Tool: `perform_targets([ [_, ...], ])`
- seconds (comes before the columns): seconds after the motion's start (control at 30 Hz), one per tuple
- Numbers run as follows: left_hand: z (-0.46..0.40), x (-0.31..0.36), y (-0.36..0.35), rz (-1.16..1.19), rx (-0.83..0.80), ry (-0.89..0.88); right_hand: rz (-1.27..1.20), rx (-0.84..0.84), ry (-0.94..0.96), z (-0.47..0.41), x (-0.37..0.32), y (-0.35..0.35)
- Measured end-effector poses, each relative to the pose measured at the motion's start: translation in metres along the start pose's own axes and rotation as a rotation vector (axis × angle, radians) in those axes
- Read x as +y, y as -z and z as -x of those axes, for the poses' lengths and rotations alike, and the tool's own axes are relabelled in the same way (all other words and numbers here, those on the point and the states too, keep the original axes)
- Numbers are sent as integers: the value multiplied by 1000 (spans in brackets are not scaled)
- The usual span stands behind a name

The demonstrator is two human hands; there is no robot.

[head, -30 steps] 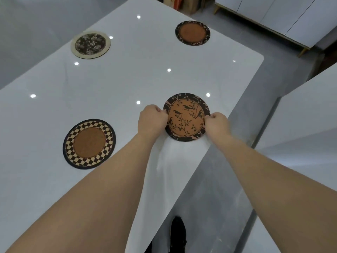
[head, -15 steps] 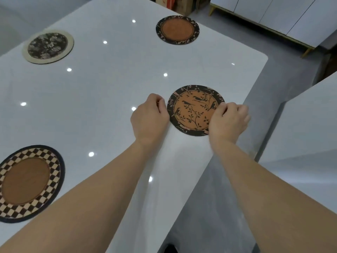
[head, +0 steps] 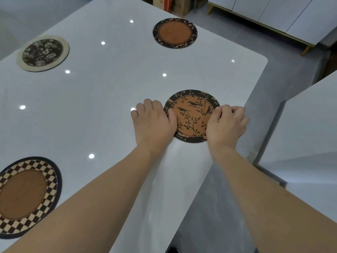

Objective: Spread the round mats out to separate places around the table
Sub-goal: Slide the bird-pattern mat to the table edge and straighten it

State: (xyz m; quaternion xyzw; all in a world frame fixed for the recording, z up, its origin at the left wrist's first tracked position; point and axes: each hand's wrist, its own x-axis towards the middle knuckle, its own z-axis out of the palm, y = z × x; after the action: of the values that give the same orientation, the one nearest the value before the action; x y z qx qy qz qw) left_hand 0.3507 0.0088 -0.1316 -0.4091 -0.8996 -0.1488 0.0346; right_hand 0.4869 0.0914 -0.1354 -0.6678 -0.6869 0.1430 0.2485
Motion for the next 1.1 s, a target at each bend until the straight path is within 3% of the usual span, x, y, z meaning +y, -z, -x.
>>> perform_targets([
  [0.57, -1, -4, 0, 112, -25, 21, -35, 58, -60, 1, 0, -4],
  [1.1, 0, -8, -1, 212, -21, -31, -592, 40, -284, 3, 10, -3],
])
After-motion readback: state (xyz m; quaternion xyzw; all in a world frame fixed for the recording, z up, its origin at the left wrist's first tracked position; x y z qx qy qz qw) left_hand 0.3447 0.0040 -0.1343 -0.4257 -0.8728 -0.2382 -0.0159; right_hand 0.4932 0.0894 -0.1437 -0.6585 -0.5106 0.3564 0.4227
